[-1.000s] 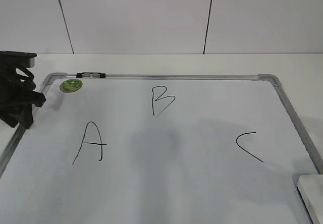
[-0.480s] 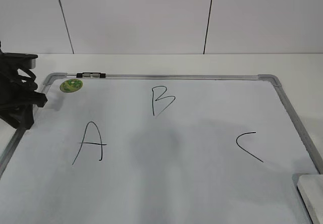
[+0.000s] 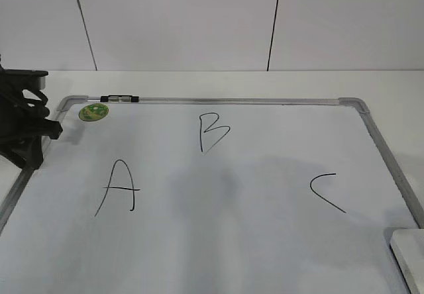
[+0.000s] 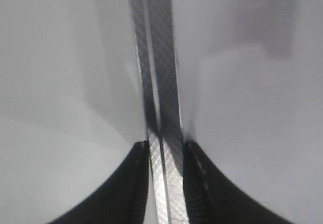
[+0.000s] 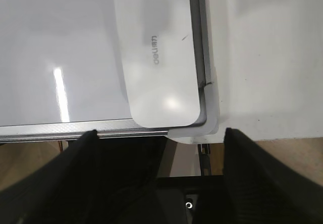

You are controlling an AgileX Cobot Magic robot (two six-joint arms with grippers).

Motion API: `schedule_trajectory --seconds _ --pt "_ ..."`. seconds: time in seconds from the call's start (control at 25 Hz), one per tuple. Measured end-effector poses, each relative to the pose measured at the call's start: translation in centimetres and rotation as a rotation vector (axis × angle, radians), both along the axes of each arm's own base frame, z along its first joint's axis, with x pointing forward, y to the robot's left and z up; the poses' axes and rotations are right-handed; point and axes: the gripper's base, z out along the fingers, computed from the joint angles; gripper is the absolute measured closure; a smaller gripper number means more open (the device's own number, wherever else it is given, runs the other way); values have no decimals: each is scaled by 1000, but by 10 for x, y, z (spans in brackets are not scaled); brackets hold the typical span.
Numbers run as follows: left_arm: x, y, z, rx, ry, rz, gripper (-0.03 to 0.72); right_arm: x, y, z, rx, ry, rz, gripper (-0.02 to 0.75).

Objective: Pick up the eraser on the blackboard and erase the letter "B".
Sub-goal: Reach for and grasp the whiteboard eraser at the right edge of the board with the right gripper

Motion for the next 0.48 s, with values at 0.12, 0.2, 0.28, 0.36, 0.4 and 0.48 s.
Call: schedule_trajectory --seconds 0.12,0.2,0.28,0.36,0.4,0.48 --pt "0 0 0 0 0 0 487 0 0 0 0 0 0 154" --pt "0 0 -1 0 4 -2 449 0 0 0 0 0 0 154" --pt "0 0 -1 2 7 -3 430 0 0 0 0 0 0 154" --pt "-1 0 -1 3 12 -3 423 0 0 0 0 0 0 154" --pt "-1 0 -1 3 16 -3 421 0 0 0 0 0 0 154" --pt "-2 0 -1 3 20 -3 419 0 0 0 0 0 0 154"
